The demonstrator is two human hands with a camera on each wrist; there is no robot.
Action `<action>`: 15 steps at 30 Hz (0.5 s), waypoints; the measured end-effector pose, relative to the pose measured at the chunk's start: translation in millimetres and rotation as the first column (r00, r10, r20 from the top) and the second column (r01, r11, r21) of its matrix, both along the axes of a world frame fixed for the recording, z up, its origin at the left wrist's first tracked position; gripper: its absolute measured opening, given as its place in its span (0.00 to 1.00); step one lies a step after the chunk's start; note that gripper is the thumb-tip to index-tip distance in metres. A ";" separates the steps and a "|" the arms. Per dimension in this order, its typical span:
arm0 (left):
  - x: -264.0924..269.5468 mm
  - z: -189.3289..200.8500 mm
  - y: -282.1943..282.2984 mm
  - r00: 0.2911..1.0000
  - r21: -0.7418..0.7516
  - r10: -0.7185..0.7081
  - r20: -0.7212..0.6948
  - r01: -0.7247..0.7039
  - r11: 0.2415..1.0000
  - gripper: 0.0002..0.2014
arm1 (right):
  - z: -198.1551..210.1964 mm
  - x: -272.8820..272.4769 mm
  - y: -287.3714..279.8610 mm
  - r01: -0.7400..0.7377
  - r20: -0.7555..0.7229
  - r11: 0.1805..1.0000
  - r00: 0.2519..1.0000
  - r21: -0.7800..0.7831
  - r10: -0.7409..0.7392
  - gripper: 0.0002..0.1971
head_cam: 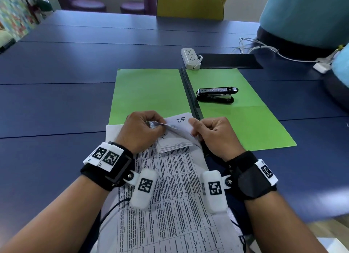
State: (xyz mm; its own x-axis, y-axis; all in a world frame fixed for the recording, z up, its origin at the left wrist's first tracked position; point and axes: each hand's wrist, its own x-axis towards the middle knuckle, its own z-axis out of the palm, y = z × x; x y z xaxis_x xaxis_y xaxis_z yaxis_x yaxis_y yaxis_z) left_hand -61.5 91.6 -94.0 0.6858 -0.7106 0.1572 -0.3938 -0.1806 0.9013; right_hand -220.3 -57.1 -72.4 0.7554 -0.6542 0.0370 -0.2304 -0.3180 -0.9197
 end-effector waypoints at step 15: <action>1.3 -2.1 -0.2 1.000 0.007 -0.006 -0.011 0.007 1.000 0.06 | -3.1 1.6 -0.9 0.037 -0.020 0.999 0.999 -0.006 -0.037 0.12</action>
